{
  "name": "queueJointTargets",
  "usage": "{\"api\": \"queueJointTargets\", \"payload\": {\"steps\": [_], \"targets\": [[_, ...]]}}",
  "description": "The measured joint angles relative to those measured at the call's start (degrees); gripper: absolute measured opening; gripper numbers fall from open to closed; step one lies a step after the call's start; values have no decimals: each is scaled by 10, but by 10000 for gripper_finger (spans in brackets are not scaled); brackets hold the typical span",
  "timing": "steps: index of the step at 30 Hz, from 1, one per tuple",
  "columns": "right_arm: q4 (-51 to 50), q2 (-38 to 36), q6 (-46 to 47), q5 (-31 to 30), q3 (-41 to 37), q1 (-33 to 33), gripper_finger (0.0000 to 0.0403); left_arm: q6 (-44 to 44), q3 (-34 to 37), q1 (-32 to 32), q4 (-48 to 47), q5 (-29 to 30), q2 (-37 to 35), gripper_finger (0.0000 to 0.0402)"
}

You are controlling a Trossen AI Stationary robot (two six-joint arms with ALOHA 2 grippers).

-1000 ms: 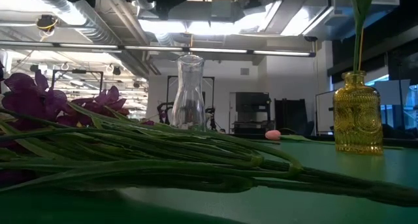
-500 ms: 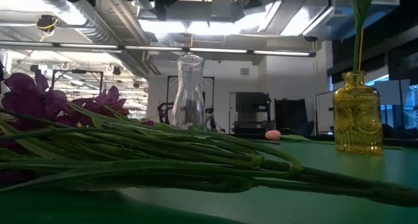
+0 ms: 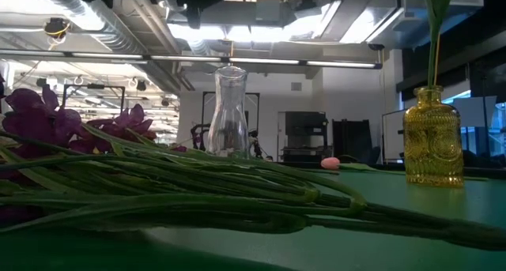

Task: Sort flowers into vase by color
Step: Put the bottom black tulip into the transparent vase

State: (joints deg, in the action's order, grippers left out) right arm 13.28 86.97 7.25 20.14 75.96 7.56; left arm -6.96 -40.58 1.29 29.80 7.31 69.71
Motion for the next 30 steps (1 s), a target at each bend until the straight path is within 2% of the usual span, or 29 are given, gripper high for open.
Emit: {"api": "queueJointTargets", "payload": {"steps": [7, 11, 15, 20, 26, 30], "targets": [[-26, -47, -9, 6, 0, -1, 146, 0, 0, -11, -13, 9, 0, 0], [-82, -83, -14, 9, 1, -1, 205, -1, 0, -18, -21, 9, 0, 0], [-147, -126, -15, 9, 1, -1, 245, 0, 0, -31, -44, 9, 0, 0], [-243, -181, -17, -11, 1, -1, 258, 2, 0, -53, -74, 27, 0, 0], [-390, -253, -56, -173, 0, -41, 246, 30, 0, -91, -94, 65, -1, 0], [-446, -283, -56, -241, -2, -83, 236, 43, 15, -109, -86, 107, -1, 0]]}}
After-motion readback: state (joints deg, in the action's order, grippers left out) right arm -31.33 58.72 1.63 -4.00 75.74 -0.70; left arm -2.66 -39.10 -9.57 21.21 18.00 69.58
